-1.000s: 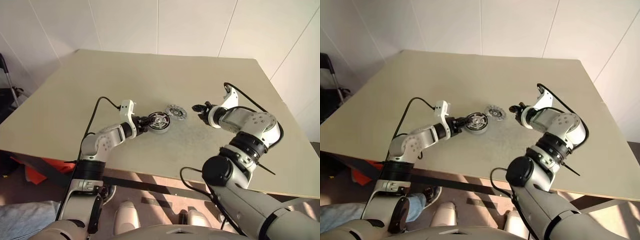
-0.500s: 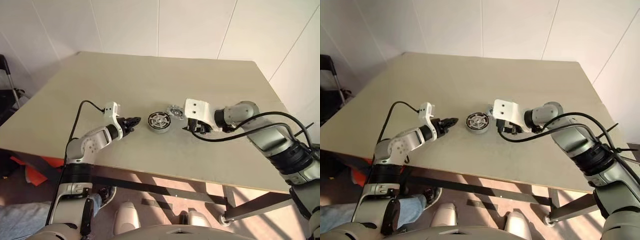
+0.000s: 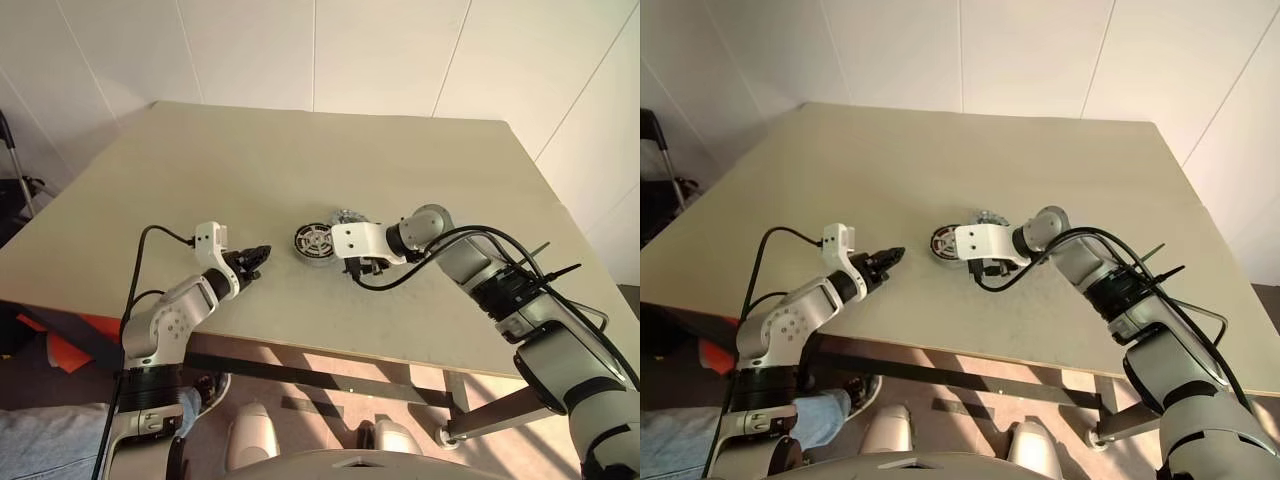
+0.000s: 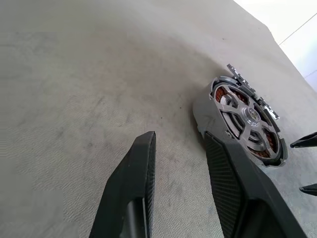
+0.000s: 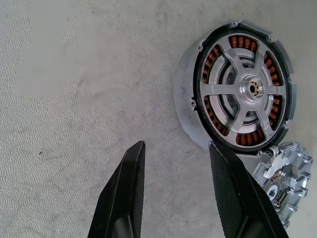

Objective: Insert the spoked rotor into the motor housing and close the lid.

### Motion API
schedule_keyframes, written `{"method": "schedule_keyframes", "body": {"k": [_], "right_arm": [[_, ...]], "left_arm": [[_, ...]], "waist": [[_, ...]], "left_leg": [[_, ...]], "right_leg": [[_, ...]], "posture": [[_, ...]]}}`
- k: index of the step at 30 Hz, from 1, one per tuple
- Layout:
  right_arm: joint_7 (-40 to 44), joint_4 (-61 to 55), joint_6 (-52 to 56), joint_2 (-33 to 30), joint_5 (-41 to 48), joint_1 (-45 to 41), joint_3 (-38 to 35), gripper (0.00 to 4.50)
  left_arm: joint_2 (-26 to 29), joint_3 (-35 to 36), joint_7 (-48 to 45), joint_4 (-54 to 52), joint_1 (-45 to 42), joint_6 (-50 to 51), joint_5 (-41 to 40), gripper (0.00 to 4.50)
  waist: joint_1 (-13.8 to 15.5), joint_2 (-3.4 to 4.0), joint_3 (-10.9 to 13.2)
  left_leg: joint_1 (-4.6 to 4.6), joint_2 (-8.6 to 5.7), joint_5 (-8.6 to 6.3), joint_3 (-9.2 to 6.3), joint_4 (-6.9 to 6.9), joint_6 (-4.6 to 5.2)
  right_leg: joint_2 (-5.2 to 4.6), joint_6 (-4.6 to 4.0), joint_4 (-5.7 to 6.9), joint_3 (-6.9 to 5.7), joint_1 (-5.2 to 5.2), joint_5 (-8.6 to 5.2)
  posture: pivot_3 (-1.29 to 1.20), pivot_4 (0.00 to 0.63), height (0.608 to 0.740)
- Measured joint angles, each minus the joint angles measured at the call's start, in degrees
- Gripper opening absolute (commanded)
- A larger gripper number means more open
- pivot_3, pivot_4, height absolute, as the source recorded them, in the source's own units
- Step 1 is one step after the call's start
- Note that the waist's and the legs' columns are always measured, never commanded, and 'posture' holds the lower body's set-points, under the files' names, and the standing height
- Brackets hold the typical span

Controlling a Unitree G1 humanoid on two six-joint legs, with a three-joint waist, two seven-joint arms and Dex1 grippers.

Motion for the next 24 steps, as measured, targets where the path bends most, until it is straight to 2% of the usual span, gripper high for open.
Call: {"method": "schedule_keyframes", "body": {"k": [6, 18, 21, 24], "right_arm": [[0.14, 4.00, -1.40, 3.80, -1.42, -0.91, -0.12, 2.26], [-1.41, 11.97, -2.72, 9.59, -3.37, -3.48, -1.45, 2.26], [-1.63, 14.02, -3.29, 10.57, -3.80, -4.22, -1.85, 1.65], [-0.97, 14.27, -4.11, 10.78, -3.90, -4.29, -2.20, 0.71]], "left_arm": [[-0.21, -0.07, 1.15, -1.33, 0.67, 0.55, -0.36, 1.63], [-0.19, -0.21, 2.03, -1.78, 1.28, 1.08, -0.70, 1.63], [-0.16, -0.21, 2.24, -1.78, 1.31, 1.12, -0.71, 1.63], [-0.01, -0.19, 2.34, -1.78, 1.30, 1.14, -0.70, 1.63]], "waist": [[-0.96, -0.03, -0.01], [-1.11, -0.04, -0.01], [-1.15, -0.07, -0.03], [-1.24, -0.10, -0.05]], "left_leg": [[0.00, 0.00, 0.00, 0.00, 0.00, 0.00], [0.01, 0.02, -0.01, 0.00, 0.00, 0.01], [0.06, 0.02, -0.01, 0.00, -0.01, 0.01], [0.12, 0.04, -0.01, 0.00, -0.01, 0.01]], "right_leg": [[0.01, 0.00, 0.01, 0.00, -0.01, 0.00], [0.02, 0.00, 0.01, 0.00, -0.03, 0.00], [0.02, 0.00, 0.02, 0.01, -0.02, 0.00], [0.05, -0.01, 0.03, 0.01, 0.03, 0.00]], "posture": [[0.00, 0.000, 0.740], [0.00, 0.000, 0.740], [0.00, 0.000, 0.740], [0.00, 0.000, 0.740]]}}
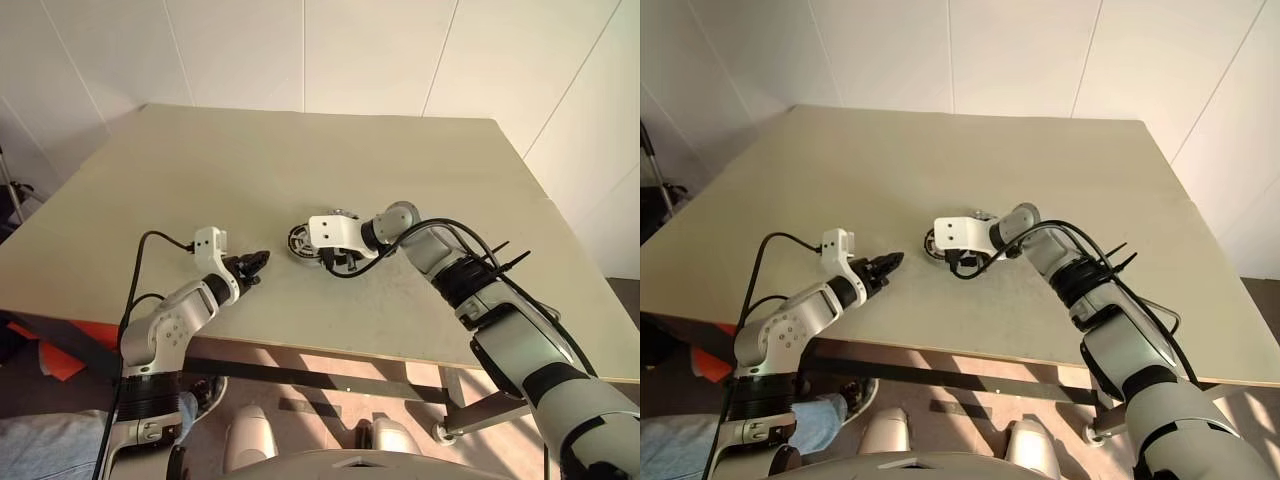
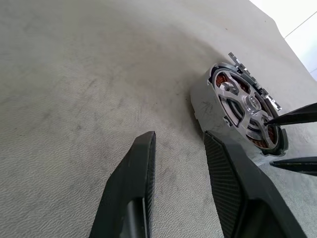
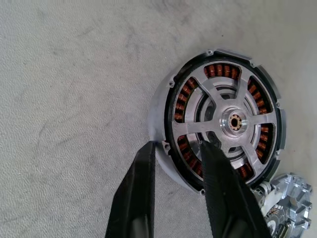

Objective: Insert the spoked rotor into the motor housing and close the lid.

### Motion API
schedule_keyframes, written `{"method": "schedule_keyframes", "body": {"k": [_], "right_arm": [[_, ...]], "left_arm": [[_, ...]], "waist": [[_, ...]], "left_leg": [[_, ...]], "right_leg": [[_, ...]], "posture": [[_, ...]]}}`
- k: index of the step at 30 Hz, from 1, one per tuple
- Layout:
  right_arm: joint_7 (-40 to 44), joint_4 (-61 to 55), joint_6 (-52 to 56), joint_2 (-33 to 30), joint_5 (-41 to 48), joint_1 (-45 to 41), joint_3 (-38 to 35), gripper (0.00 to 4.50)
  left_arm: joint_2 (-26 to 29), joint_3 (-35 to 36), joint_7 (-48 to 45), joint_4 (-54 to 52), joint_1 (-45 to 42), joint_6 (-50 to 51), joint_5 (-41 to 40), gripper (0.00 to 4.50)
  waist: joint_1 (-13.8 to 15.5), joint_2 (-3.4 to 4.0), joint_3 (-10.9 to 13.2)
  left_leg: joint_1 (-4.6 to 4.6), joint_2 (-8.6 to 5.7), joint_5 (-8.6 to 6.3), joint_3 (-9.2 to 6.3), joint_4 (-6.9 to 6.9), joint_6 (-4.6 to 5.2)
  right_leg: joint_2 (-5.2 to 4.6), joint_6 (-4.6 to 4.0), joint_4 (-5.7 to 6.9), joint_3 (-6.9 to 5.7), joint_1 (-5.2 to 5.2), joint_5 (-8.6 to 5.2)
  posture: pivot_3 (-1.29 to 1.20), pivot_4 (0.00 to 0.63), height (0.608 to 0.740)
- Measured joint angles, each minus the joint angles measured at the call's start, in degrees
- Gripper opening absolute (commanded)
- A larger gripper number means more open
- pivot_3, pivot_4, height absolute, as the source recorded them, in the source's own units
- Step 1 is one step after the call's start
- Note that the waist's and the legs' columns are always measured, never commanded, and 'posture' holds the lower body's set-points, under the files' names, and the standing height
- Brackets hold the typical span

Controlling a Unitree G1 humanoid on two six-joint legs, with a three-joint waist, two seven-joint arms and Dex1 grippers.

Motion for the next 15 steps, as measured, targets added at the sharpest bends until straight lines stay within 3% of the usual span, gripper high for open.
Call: {"method": "schedule_keyframes", "body": {"k": [2, 10, 15], "right_arm": [[0.48, -0.27, -0.50, 0.04, -0.05, 0.02, 0.01, 0.10], [0.54, -0.85, 0.79, -0.76, -1.08, 0.22, -0.24, 0.10], [3.79, -9.84, 12.07, -5.13, 0.84, 2.80, -3.29, 0.10]], "left_arm": [[0.04, 0.00, 0.05, 0.01, -0.04, 0.00, -0.01, 1.63], [-0.19, 0.03, 0.12, 0.17, -0.19, -0.13, -0.03, 1.63], [-0.28, 0.10, 0.12, 0.51, -0.27, -0.71, 0.09, 1.63]], "waist": [[-0.15, -0.01, 0.00], [-0.02, -0.02, 0.00], [0.59, -0.07, 0.03]], "left_leg": [[0.02, 0.01, 0.00, 0.00, 0.00, 0.00], [-0.01, 0.00, 0.01, -0.01, 0.01, -0.01], [-0.15, -0.02, 0.01, -0.01, 0.01, 0.00]], "right_leg": [[0.01, -0.04, 0.01, 0.00, 0.01, 0.03], [0.00, -0.07, 0.01, 0.00, 0.01, 0.05], [-0.02, -0.08, -0.06, 0.00, 0.00, 0.05]], "posture": [[0.00, 0.000, 0.740], [0.00, 0.000, 0.740], [0.00, 0.000, 0.740]]}}
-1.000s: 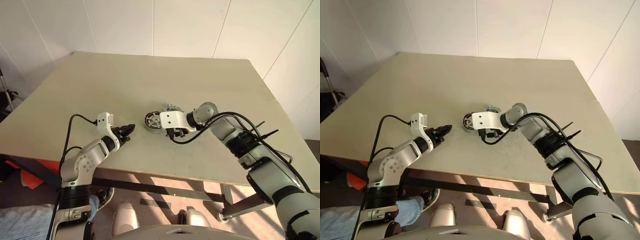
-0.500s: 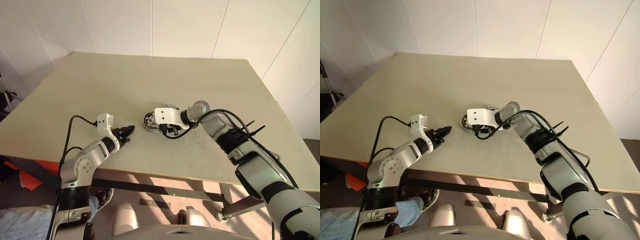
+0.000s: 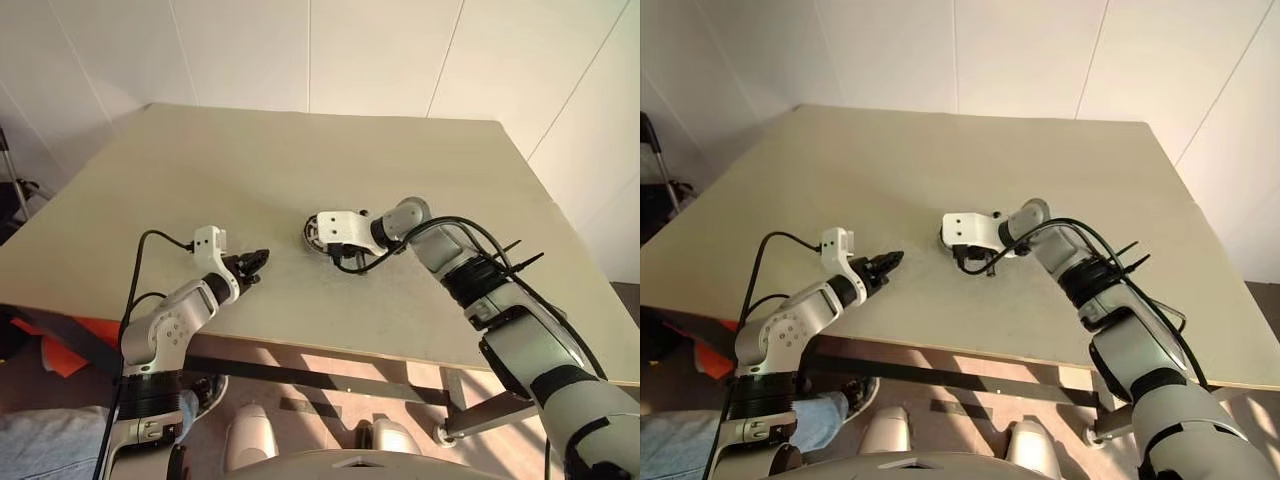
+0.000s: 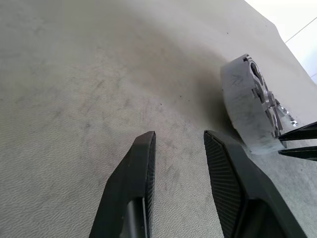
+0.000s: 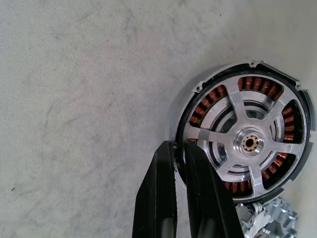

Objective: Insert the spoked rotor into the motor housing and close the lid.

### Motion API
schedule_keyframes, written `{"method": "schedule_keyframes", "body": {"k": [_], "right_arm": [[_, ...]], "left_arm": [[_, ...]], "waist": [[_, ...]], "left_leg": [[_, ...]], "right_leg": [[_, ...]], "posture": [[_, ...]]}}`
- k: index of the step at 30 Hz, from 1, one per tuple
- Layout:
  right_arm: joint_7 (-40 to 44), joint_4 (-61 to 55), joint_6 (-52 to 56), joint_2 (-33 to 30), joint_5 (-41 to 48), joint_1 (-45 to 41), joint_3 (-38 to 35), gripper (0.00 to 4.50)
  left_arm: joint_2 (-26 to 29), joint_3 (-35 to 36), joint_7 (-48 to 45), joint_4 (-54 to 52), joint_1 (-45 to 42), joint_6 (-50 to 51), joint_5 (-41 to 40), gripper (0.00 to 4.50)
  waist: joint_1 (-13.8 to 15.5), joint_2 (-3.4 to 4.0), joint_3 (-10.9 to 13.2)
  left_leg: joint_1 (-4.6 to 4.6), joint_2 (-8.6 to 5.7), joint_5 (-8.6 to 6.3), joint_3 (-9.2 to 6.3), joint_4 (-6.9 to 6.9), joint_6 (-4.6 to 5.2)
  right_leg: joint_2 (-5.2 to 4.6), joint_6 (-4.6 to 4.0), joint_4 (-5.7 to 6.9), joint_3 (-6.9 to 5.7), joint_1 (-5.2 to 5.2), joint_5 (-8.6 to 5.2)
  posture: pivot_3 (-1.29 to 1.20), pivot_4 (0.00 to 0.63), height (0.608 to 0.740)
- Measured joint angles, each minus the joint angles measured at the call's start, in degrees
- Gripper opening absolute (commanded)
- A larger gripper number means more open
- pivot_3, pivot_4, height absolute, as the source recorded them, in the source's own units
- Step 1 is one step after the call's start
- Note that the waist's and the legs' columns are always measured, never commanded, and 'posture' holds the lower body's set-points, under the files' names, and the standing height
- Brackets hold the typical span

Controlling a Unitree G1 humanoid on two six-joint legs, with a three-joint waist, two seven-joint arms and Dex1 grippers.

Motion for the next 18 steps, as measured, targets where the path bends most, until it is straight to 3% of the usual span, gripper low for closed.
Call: {"method": "schedule_keyframes", "body": {"k": [4, 9, 18], "right_arm": [[3.22, -11.78, 11.36, -2.70, 2.50, 2.44, -2.84, 0.10], [1.51, -17.90, 23.44, 1.16, 3.84, 4.29, -3.09, 0.10], [-1.78, -23.30, 28.64, 2.54, 5.24, 6.33, -1.26, 0.10]], "left_arm": [[-0.30, -0.08, 0.00, 0.46, 0.09, -0.68, 0.22, 1.63], [-0.86, -0.94, -0.01, 0.93, -0.13, -0.93, 0.40, 1.63], [0.56, -0.23, -0.02, 1.13, 0.18, -0.92, 0.43, 1.63]], "waist": [[-0.38, 0.00, 0.00], [-0.38, 0.00, 0.00], [-0.20, 0.00, 0.00]], "left_leg": [[0.03, 0.05, -0.02, 0.02, -0.14, 0.03], [0.13, 0.14, 0.02, 0.02, -0.22, -0.04], [0.15, 0.07, 0.03, 0.02, -0.20, -0.06]], "right_leg": [[0.07, 0.00, -0.12, 0.01, -0.08, 0.00], [0.15, -0.01, -0.07, 0.01, -0.08, -0.01], [0.09, 0.00, -0.07, 0.03, -0.04, -0.01]], "posture": [[0.00, 0.000, 0.740], [0.00, 0.000, 0.740], [0.00, 0.000, 0.740]]}}
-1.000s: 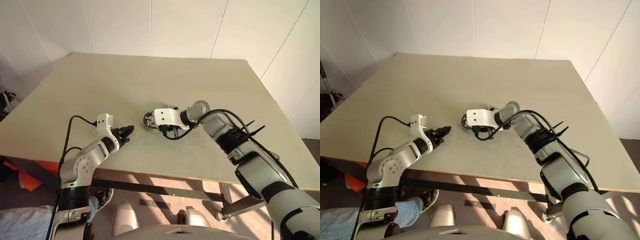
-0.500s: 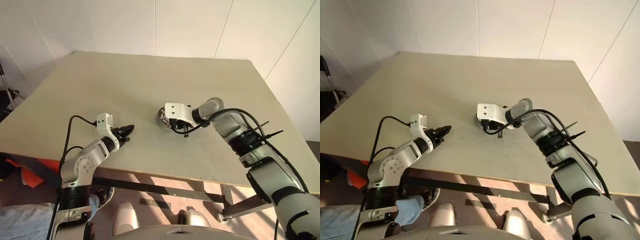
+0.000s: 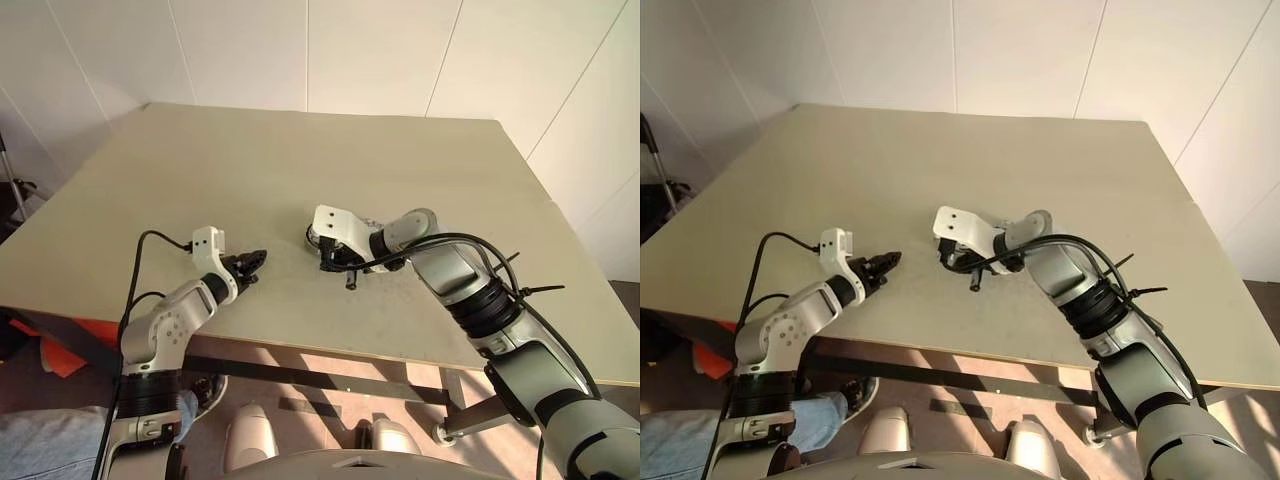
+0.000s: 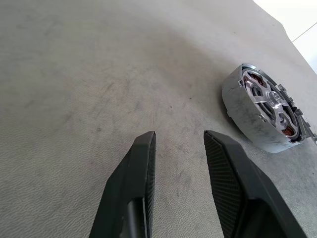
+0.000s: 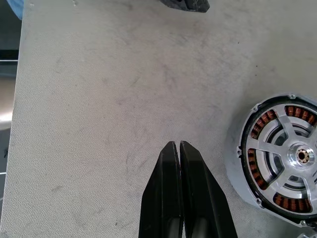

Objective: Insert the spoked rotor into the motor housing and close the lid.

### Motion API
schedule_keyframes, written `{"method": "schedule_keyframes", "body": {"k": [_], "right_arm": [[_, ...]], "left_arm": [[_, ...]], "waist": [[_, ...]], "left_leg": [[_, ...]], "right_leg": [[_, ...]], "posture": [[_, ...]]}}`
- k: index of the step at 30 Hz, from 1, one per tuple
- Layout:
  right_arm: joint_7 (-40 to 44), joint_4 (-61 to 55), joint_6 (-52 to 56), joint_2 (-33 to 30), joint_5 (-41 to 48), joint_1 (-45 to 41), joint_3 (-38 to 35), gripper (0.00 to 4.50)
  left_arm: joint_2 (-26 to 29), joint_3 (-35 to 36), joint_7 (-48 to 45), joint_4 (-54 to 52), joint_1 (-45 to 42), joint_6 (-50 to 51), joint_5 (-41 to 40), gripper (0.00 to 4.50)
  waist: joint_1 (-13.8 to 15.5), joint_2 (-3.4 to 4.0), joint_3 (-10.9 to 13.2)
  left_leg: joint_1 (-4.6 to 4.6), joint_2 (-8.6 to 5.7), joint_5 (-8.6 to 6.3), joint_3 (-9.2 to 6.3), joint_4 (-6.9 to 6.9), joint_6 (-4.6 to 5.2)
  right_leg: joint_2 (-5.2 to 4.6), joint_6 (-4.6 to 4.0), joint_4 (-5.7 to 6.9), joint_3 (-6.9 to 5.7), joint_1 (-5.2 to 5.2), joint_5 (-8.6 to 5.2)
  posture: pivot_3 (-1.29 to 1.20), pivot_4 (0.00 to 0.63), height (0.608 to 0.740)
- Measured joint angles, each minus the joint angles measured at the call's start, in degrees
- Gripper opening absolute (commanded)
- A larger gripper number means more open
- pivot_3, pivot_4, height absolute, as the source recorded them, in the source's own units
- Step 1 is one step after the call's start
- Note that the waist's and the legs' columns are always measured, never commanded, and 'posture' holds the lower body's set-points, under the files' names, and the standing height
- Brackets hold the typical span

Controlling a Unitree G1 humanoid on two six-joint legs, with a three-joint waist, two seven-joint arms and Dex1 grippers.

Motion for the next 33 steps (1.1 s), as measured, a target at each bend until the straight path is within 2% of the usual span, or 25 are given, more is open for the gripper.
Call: {"method": "schedule_keyframes", "body": {"k": [3, 6, 9, 11, 14, 20, 24, 29, 33], "right_arm": [[-2.25, 0.14, 0.87, 0.41, 0.52, -0.06, -0.50, 0.10], [-8.41, 2.24, 6.55, 4.76, 2.55, -0.91, -6.75, 0.10], [-17.26, 5.57, 16.97, 10.84, 6.29, -3.04, -19.75, 0.10], [-24.21, 6.37, 25.62, 15.78, 9.54, -4.28, -33.09, 0.10], [-30.96, 3.25, 31.03, 17.20, 11.48, -2.12, -43.77, 0.10], [-39.27, -6.43, 35.48, 17.72, 12.78, 9.41, -51.85, 0.10], [-43.59, -10.37, 37.12, 19.13, 13.05, 14.29, -56.73, 0.10], [-48.33, -11.91, 43.94, 28.33, 15.85, 9.35, -71.09, 0.10], [-50.74, -11.65, 47.11, 31.17, 18.58, 4.64, -80.66, 0.97]], "left_arm": [[-0.07, 0.04, 0.00, -0.04, 0.20, -0.01, -0.02, 1.63], [-0.55, -0.19, -0.28, -0.46, 0.21, -0.17, -0.13, 1.63], [-1.55, -0.98, -1.13, -0.46, -0.88, -0.24, -0.65, 1.63], [-1.99, -1.30, -1.64, 1.22, -3.89, -0.24, -0.71, 1.63], [-3.28, -2.35, -3.29, 5.58, -9.89, -0.67, -0.74, 1.63], [-5.46, -6.80, -7.40, 18.98, -20.45, -3.22, 1.92, 1.63], [-5.79, -8.63, -10.16, 25.51, -24.25, -5.39, 4.05, 1.63], [-6.22, -10.36, -12.65, 29.23, -26.26, -6.98, 6.07, 1.63], [-6.25, -11.12, -13.74, 29.68, -26.29, -7.02, 6.99, 1.63]], "waist": [[-0.01, 0.00, 0.00], [-0.09, 0.00, 0.00], [0.10, 0.00, 0.00], [0.30, 0.00, 0.00], [0.72, -0.01, -0.01], [0.81, 0.10, -0.03], [0.70, 0.22, -0.05], [0.46, 0.29, -0.04], [0.98, 0.31, -0.04]], "left_leg": [[-0.01, 0.00, 0.00, 0.00, -0.01, 0.00], [-0.02, 0.00, 0.01, 0.00, -0.02, -0.02], [-0.04, -0.03, 0.02, 0.00, -0.02, -0.04], [-0.04, -0.06, 0.03, -0.01, -0.03, -0.06], [-0.01, -0.14, 0.14, -0.01, -0.06, -0.24], [0.05, -0.17, 0.42, 0.02, -0.63, -0.68], [0.09, -0.16, 0.46, 0.04, -0.85, -0.73], [0.10, -0.18, 0.47, 0.06, -0.84, -0.75], [0.09, -0.27, 0.50, 0.05, -0.84, -0.80]], "right_leg": [[0.00, 0.00, 0.00, 0.00, -0.02, 0.00], [0.01, 0.00, 0.01, 0.01, -0.06, 0.00], [-0.01, 0.00, 0.03, 0.03, -0.06, 0.00], [-0.02, 0.00, 0.03, 0.03, -0.04, 0.00], [-0.09, 0.02, -0.03, 0.04, 0.05, 0.00], [-0.04, 0.07, -0.26, 0.03, -0.14, 0.04], [-0.01, 0.07, -0.34, 0.04, -0.20, 0.03], [-0.04, 0.06, -0.32, 0.04, -0.20, 0.02], [-0.13, 0.07, -0.33, 0.03, -0.14, 0.02]], "posture": [[0.00, 0.000, 0.740], [0.00, 0.000, 0.740], [0.00, 0.000, 0.740], [0.00, 0.000, 0.740], [0.00, 0.000, 0.740], [0.00, 0.000, 0.740], [0.00, 0.000, 0.740], [0.00, 0.000, 0.740], [0.00, 0.000, 0.740]]}}
